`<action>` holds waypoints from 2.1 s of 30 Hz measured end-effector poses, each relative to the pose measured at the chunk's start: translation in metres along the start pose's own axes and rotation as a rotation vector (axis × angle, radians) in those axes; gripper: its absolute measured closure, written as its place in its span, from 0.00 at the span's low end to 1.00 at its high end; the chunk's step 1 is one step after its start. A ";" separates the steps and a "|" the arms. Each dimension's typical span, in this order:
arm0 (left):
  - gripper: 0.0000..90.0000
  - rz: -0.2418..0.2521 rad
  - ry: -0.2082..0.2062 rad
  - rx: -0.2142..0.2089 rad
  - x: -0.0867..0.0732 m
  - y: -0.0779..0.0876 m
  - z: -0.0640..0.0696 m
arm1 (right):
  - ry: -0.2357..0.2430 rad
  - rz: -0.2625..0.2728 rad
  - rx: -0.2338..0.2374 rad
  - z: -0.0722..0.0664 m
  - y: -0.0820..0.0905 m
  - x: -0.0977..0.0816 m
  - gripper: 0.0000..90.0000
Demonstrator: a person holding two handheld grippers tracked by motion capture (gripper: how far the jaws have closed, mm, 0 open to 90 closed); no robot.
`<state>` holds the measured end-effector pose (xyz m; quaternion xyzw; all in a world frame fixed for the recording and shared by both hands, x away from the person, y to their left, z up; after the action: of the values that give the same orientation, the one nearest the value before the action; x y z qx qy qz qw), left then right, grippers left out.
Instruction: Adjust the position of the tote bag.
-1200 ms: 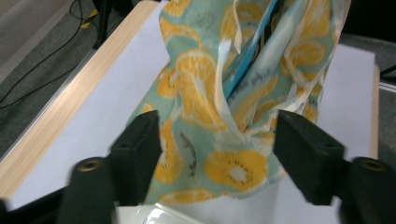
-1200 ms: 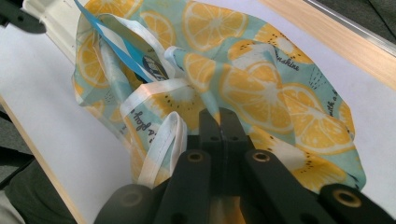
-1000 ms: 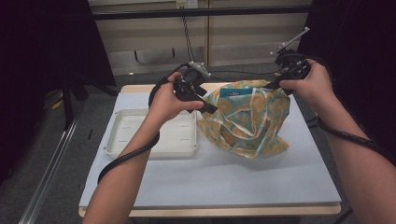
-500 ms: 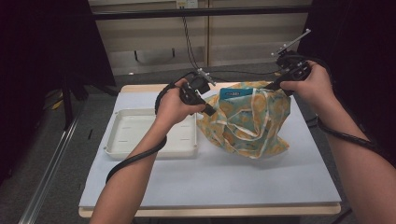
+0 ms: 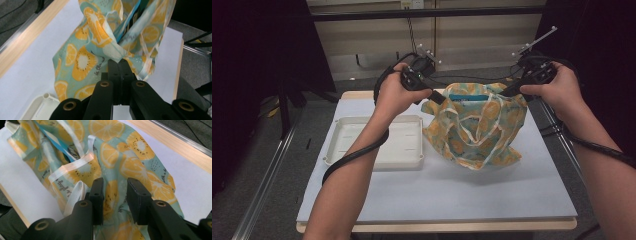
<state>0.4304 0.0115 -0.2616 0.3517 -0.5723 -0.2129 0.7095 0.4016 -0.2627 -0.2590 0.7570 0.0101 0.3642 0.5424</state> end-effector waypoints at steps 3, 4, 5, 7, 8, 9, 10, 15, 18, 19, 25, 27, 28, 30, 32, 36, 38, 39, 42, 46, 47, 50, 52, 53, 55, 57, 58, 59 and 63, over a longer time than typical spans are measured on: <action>1.00 0.010 -0.005 0.006 0.008 0.004 -0.001 | -0.010 0.006 -0.006 -0.002 0.010 0.001 0.67; 1.00 0.011 -0.004 0.007 0.011 0.005 -0.001 | -0.003 0.014 -0.006 -0.002 0.012 0.002 0.66; 1.00 0.013 0.000 0.006 0.012 0.005 0.000 | 0.008 0.010 -0.002 -0.003 0.015 0.002 0.65; 1.00 0.021 -0.002 0.012 0.015 0.005 0.000 | 0.009 0.006 -0.006 -0.005 0.020 0.002 0.64; 1.00 0.013 0.003 0.009 0.016 0.005 0.000 | 0.013 0.010 0.001 -0.005 0.022 0.002 0.63; 1.00 0.018 0.003 0.011 0.017 0.004 0.000 | 0.015 0.015 0.003 -0.007 0.024 0.002 0.62; 1.00 0.016 0.003 0.015 0.018 0.004 0.000 | 0.009 0.017 0.007 -0.008 0.026 0.003 0.61; 1.00 0.024 0.008 0.016 0.022 0.005 -0.001 | 0.054 0.010 0.021 -0.018 0.030 0.005 0.58; 1.00 0.024 0.012 0.020 0.022 0.005 -0.002 | 0.111 -0.004 0.036 -0.028 0.025 0.007 0.59; 1.00 0.026 0.010 0.022 0.022 0.005 -0.003 | 0.124 -0.016 0.040 -0.031 0.021 0.007 0.62; 1.00 0.030 0.014 0.016 0.021 0.005 -0.004 | 0.165 -0.070 0.031 -0.038 0.001 0.008 0.82; 1.00 0.031 0.015 0.017 0.020 0.006 -0.005 | 0.148 -0.069 0.023 -0.036 0.001 0.009 0.88; 1.00 0.029 0.013 0.011 0.020 0.007 -0.006 | 0.134 -0.067 0.025 -0.035 0.001 0.010 0.91; 1.00 0.029 0.016 0.015 0.019 0.008 -0.008 | 0.119 -0.052 0.044 -0.032 0.004 0.013 0.93; 1.00 0.030 0.016 0.013 0.018 0.010 -0.011 | 0.084 -0.016 0.079 -0.029 0.009 0.016 0.94; 1.00 0.044 0.036 0.019 0.014 0.014 -0.019 | 0.028 0.040 0.072 -0.020 0.020 0.022 0.95; 1.00 0.047 0.045 0.017 0.012 0.015 -0.023 | 0.002 0.070 0.063 -0.015 0.024 0.025 0.96; 1.00 0.046 0.046 0.023 0.011 0.015 -0.025 | -0.002 0.084 0.056 -0.012 0.024 0.026 0.96; 1.00 0.050 0.063 0.010 0.006 0.012 -0.032 | -0.028 0.094 0.030 -0.003 0.024 0.026 0.96; 1.00 0.038 0.093 0.022 -0.001 0.007 -0.040 | -0.051 0.070 -0.009 0.007 0.015 0.022 0.96; 1.00 0.029 0.093 0.026 -0.003 0.006 -0.041 | -0.051 0.059 -0.011 0.009 0.011 0.020 0.96; 1.00 0.007 0.097 0.029 -0.010 0.003 -0.045 | -0.053 0.023 -0.007 0.012 0.002 0.015 0.96; 1.00 0.006 0.119 0.032 -0.015 0.001 -0.047 | -0.053 -0.005 -0.008 0.012 -0.006 0.011 0.96; 1.00 -0.003 0.115 0.031 -0.017 0.001 -0.048 | -0.050 -0.017 -0.006 0.012 -0.009 0.009 0.96; 1.00 0.006 0.122 0.033 -0.021 -0.001 -0.049 | -0.046 -0.038 0.004 0.011 -0.016 0.006 0.96; 1.00 0.014 0.127 0.029 -0.022 -0.001 -0.047 | -0.046 -0.054 0.006 0.010 -0.021 0.004 0.96; 0.98 0.016 0.113 0.024 -0.022 0.000 -0.046 | -0.042 -0.065 0.008 0.009 -0.022 0.003 0.96; 0.96 0.029 0.114 0.021 -0.022 0.000 -0.044 | -0.038 -0.075 0.008 0.007 -0.024 0.003 0.96; 0.81 0.029 0.093 0.018 -0.022 0.003 -0.033 | -0.028 -0.090 0.009 0.005 -0.028 0.001 0.96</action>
<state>0.4565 0.0372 -0.2776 0.3592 -0.5457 -0.1809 0.7351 0.4159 -0.2545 -0.2820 0.7634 0.0382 0.3287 0.5548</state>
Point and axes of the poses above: each handheld gripper's, and its own axes: y roughly backward along the jaws, x roughly out of its top, z roughly to its right, the point moved 3 cm from there along -y, roughly forward along the jaws, and after that the axes turned 4 degrees about -y, right-handed, at the moved point
